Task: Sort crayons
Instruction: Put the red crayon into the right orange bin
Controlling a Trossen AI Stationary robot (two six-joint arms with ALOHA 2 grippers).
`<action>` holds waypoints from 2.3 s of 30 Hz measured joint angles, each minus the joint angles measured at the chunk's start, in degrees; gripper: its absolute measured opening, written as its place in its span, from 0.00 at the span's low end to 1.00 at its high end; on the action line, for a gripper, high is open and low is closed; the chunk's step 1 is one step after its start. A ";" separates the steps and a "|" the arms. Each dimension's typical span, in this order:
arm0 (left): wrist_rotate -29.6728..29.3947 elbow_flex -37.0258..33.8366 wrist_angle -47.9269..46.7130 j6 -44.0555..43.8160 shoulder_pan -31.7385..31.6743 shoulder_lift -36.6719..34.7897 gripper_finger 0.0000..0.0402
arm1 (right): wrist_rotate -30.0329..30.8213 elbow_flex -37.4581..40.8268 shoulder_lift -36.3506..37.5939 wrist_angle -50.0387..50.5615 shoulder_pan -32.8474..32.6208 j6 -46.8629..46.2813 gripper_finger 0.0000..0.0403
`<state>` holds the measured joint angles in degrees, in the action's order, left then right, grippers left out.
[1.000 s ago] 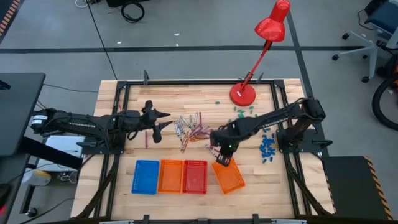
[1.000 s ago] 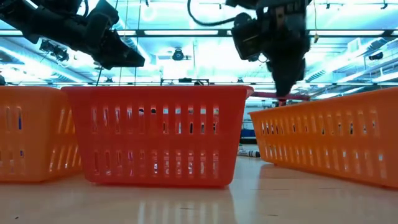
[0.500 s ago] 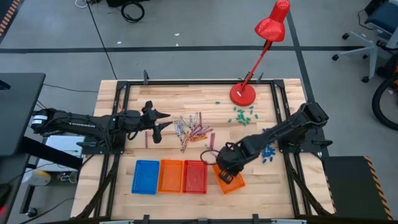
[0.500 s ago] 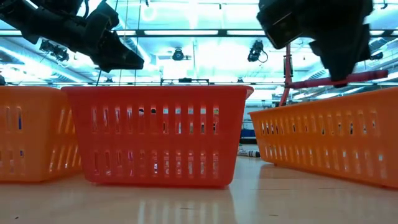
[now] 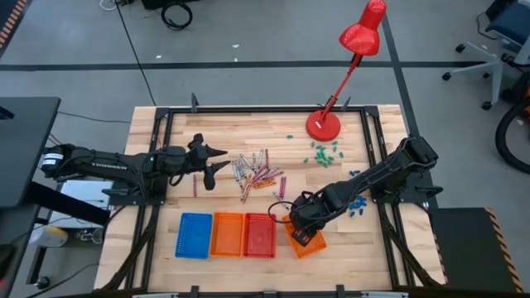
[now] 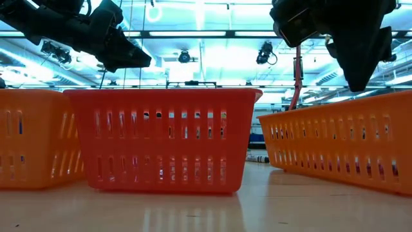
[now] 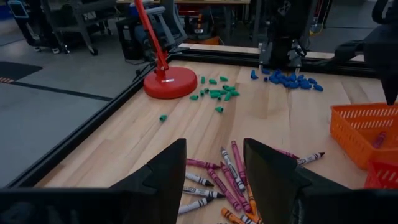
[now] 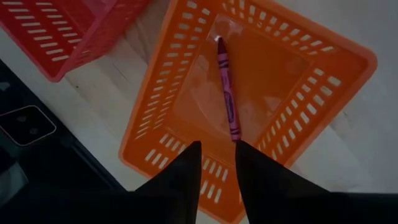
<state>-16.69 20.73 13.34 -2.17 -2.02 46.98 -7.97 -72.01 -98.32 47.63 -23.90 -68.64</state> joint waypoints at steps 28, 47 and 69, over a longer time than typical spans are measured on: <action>0.04 -0.02 -5.62 -6.26 4.96 0.00 0.43 | 8.86 0.00 -0.06 -3.77 16.65 27.69 0.25; 0.04 -0.04 -9.11 -8.13 10.05 0.00 0.43 | 14.26 -8.79 -14.73 2.97 22.75 25.76 0.25; 0.02 -0.04 -10.27 -9.00 10.03 0.00 0.43 | 17.01 -8.73 -19.50 0.14 23.71 25.25 0.25</action>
<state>-16.67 20.69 3.08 -11.18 8.01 46.98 9.04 -80.74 -117.83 47.77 -0.19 -43.38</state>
